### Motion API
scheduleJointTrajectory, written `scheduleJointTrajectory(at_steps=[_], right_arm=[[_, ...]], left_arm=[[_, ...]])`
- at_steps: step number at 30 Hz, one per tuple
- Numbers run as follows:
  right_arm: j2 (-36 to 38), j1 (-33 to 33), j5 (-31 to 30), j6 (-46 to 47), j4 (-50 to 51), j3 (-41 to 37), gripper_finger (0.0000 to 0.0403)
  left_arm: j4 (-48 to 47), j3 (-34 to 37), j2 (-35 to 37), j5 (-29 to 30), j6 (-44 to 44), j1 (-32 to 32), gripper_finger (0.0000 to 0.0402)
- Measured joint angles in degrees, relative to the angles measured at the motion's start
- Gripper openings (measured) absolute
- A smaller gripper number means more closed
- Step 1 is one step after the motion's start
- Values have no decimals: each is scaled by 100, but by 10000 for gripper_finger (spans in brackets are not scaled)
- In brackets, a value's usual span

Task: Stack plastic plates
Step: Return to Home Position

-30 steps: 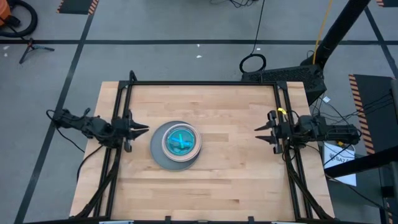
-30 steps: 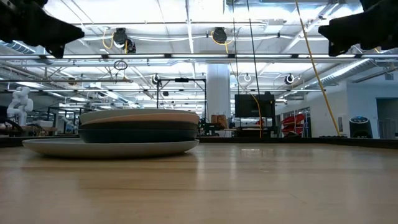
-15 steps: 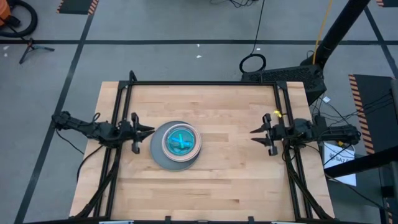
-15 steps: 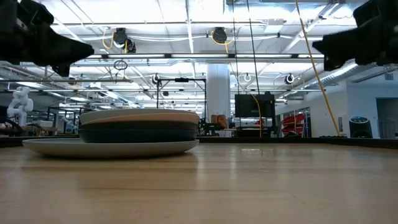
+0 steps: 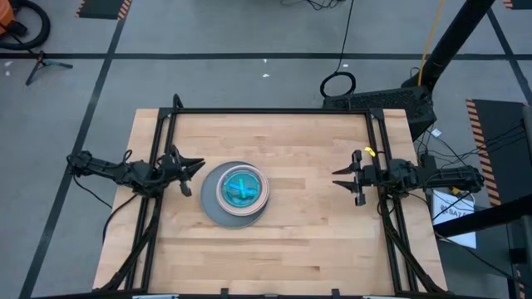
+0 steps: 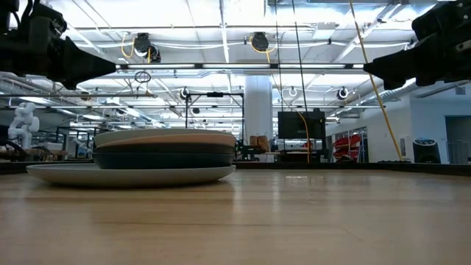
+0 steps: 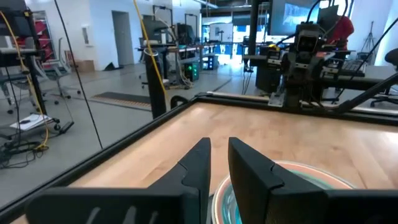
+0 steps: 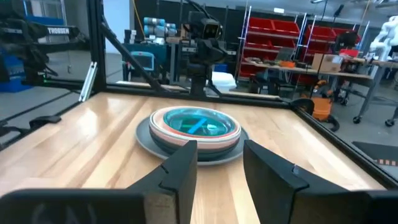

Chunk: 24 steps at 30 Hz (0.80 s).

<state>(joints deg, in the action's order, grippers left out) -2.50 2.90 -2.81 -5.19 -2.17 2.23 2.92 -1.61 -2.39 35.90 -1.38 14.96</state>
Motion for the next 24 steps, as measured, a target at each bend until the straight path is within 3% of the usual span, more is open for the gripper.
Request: scheduleJointTrajectory(at_steps=[24], right_arm=[[-2,0,-4,0,17,18,125]], left_arm=[[-64,0,0,0,12,0,62]])
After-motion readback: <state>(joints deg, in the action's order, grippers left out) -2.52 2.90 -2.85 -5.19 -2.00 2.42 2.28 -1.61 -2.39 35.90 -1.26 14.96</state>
